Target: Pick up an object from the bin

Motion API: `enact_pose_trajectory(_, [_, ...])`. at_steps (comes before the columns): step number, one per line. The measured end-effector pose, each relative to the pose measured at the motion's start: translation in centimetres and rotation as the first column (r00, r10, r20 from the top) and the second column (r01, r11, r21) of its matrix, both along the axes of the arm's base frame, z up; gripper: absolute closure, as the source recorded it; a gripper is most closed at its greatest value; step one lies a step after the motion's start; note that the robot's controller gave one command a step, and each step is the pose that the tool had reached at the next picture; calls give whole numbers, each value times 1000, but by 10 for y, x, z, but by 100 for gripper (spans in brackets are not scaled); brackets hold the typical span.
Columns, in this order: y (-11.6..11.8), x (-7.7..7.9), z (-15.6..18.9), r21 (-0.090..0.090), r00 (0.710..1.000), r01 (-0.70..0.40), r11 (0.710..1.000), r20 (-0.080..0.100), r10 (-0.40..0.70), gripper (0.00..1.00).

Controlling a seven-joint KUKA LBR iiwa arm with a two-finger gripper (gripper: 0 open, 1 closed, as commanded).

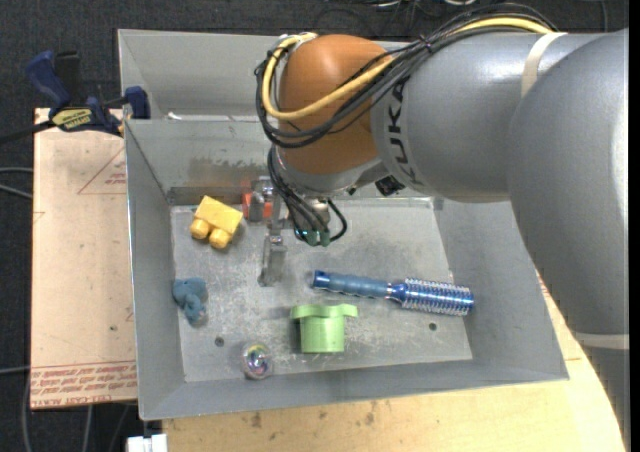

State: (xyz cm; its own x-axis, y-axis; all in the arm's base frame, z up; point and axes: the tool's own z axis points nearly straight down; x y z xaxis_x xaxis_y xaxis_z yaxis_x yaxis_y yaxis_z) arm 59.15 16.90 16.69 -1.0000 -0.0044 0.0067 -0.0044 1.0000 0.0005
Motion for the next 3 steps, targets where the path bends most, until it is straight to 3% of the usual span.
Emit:
enact_pose_trajectory(1, [40,64,-99,3,996,-85,996,8,85,0])
enact_pose_trajectory(2, [42,66,-64,3,997,-76,997,14,76,0])
enact_pose_trajectory(3, [42,66,-66,2,997,-71,997,11,71,0])
